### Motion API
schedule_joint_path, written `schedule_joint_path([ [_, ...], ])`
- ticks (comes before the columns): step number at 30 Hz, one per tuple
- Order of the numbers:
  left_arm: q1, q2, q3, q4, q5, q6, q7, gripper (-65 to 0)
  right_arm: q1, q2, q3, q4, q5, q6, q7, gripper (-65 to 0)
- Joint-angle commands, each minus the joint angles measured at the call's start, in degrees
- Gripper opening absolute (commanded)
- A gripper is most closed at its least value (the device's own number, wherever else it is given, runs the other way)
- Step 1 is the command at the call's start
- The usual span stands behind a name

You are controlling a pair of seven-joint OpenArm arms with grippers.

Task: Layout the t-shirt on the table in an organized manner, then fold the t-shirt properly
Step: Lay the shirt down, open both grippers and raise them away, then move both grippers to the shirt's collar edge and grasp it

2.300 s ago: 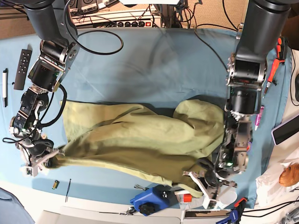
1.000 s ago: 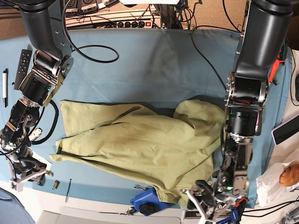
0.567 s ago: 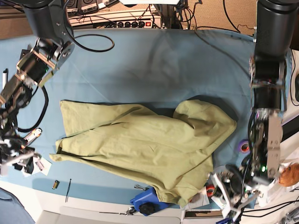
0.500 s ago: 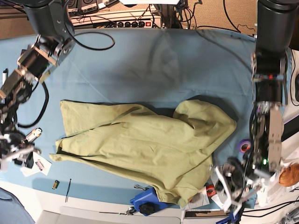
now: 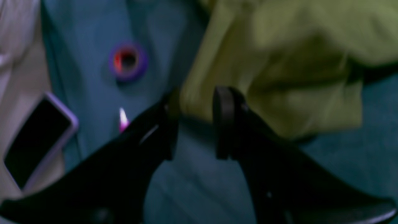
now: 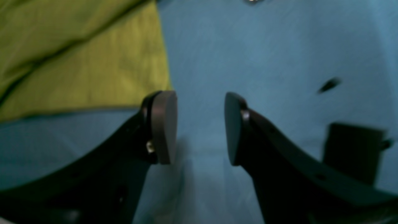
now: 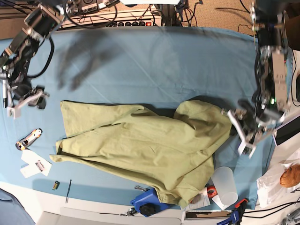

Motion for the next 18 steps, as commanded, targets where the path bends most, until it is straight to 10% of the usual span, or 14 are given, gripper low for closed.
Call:
schedule_joint_path([
  [1, 0.50, -0.63, -0.96, 1.95, -0.35, 0.20, -1.11, -47.2, -0.20, 0.94, 0.13, 0.79, 1.73, 0.79, 1.36, -39.5],
  [13, 13.73, 5.66, -2.01, 3.56, -0.33, -0.07, -2.34, -47.2, -2.71, -3.54, -4.00, -0.68, 4.24, 3.19, 2.32, -39.5],
  [18, 14.29, 8.44, -2.01, 3.56, -0.37, -3.58, -2.43, -47.2, -2.64, -3.74, -8.37, -5.75, 0.15, -1.73, 10.95, -39.5],
])
